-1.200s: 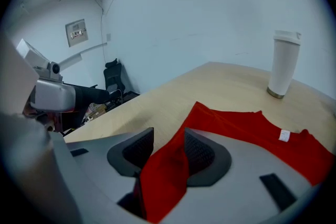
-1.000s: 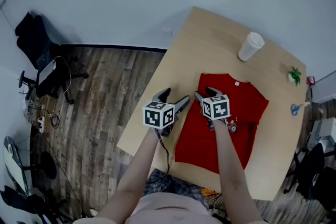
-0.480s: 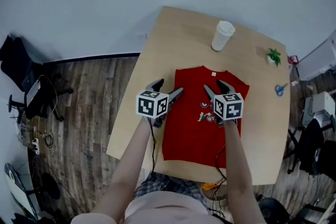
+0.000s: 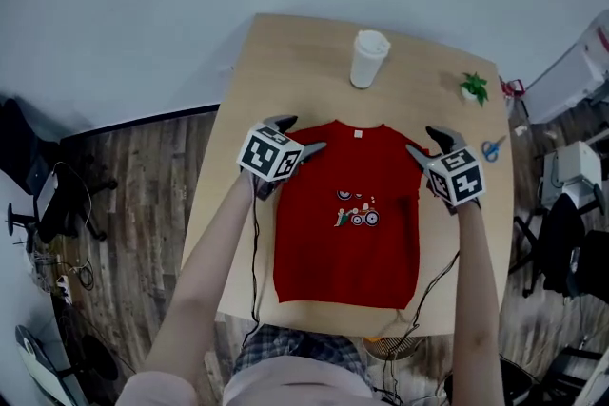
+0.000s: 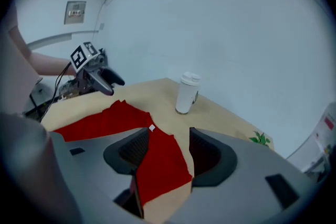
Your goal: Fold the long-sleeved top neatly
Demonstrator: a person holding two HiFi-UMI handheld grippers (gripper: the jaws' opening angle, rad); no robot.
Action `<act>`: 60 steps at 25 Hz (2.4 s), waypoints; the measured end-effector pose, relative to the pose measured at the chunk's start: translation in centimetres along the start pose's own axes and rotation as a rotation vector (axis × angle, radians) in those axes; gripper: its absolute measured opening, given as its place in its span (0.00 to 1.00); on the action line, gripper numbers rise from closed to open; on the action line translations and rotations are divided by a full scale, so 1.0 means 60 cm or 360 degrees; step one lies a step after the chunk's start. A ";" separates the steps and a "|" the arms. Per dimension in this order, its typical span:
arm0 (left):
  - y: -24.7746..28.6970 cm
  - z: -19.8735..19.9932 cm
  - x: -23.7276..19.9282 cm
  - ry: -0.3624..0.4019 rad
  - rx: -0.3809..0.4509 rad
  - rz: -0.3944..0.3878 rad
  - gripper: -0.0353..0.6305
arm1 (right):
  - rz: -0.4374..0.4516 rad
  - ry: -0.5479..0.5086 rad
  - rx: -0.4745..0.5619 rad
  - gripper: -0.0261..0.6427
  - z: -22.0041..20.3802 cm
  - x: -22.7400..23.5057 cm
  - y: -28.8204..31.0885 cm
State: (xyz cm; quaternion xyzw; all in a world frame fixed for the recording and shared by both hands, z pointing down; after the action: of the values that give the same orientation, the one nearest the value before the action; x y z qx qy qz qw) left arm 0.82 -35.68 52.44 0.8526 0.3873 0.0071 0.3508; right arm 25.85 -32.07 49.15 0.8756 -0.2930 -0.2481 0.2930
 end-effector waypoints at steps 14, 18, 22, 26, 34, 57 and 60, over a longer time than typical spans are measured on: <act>0.199 -0.040 -0.064 0.0309 -0.0597 -0.0088 0.58 | 0.0483 -0.0507 -0.0407 0.38 -0.086 0.009 0.215; 0.222 -0.054 -0.069 0.0384 -0.0717 -0.0086 0.51 | 0.0536 -0.0489 -0.0485 0.37 -0.109 0.011 0.245; 0.233 -0.072 -0.064 0.0456 -0.0821 -0.0102 0.42 | 0.0618 -0.0492 -0.0532 0.36 -0.117 0.002 0.260; 0.232 -0.076 -0.061 0.0457 -0.0847 -0.0130 0.38 | 0.0694 -0.0394 -0.0569 0.34 -0.124 -0.002 0.267; 0.229 -0.087 -0.042 0.0485 -0.0881 -0.0190 0.11 | 0.0778 -0.0390 -0.0566 0.11 -0.127 -0.020 0.260; 0.023 0.018 0.080 0.0735 -0.0289 -0.0092 0.09 | 0.0366 -0.0593 -0.0234 0.09 -0.014 -0.050 0.014; -0.015 -0.007 0.123 0.0819 -0.0291 -0.0157 0.09 | 0.0405 -0.0651 -0.0240 0.09 -0.023 -0.092 -0.034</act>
State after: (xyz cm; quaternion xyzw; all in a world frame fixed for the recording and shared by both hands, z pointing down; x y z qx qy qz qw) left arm 5.30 -30.11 50.30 0.7676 0.5024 0.2414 0.3163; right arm 23.57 -26.59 50.24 0.7389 -0.4348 -0.4023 0.3210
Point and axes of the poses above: the fingertips, and each gripper's own axes: y forward along the fingers, x to its right, z out of its top, the point moved 3 cm from there along -y, backward along the fingers, and after that the axes turned 9 degrees about -y, right-handed, at the moved point
